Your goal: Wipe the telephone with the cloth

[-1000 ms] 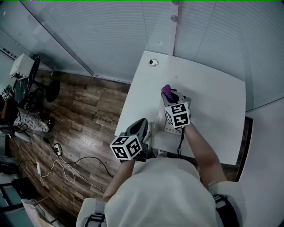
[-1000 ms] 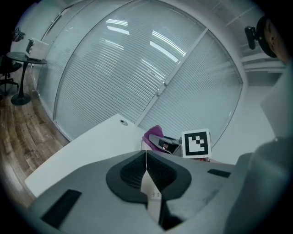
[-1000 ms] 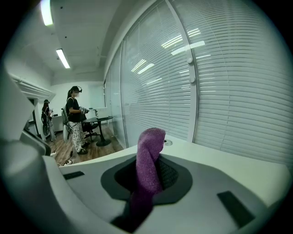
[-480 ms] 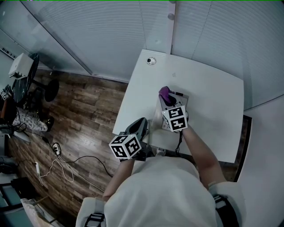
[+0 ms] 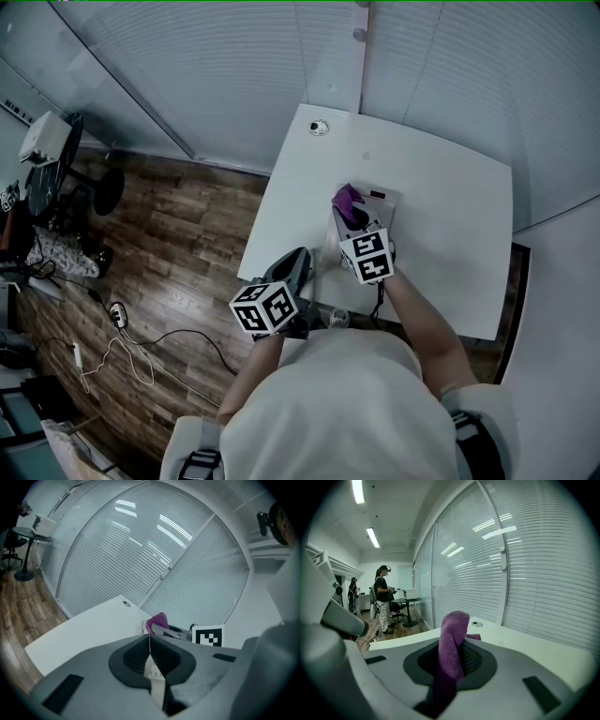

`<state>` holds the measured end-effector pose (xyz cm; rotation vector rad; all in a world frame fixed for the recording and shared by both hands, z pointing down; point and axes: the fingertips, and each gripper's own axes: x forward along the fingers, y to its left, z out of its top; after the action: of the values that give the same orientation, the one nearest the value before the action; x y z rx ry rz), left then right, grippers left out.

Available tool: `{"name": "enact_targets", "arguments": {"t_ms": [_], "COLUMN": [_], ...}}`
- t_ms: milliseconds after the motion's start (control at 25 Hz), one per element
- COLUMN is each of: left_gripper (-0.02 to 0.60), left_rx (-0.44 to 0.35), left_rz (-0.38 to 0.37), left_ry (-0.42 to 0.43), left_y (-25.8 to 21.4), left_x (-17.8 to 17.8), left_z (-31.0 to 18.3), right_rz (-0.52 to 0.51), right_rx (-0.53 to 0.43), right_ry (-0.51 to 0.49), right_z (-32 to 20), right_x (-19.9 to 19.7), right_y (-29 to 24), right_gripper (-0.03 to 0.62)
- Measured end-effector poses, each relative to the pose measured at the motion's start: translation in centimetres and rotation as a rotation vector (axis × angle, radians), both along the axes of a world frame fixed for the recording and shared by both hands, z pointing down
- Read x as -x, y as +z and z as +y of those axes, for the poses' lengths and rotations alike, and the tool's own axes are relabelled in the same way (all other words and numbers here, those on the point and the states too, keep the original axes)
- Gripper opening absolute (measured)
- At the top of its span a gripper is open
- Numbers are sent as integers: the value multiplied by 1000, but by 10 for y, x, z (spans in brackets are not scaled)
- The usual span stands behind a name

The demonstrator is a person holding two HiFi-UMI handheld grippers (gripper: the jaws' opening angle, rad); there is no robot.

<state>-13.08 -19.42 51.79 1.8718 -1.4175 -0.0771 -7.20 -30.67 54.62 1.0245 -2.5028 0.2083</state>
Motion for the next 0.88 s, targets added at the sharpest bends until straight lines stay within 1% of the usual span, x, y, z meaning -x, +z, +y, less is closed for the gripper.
{"name": "enact_targets", "arguments": {"t_ms": [600,880], "left_gripper": [21,21], "left_rx": [-2,1], "left_rz": [-13,-18], "left_ry": [-8,-8], "left_y": [-1,1], "left_x": [3,0], "left_z": [15,20], "right_rz": [-5,-2], "right_rx": [-8,11], "right_ry": [-42,-70], "right_z": [32,50], "right_x": [5,6], "right_y": [2,7], "right_gripper": [60,60]}}
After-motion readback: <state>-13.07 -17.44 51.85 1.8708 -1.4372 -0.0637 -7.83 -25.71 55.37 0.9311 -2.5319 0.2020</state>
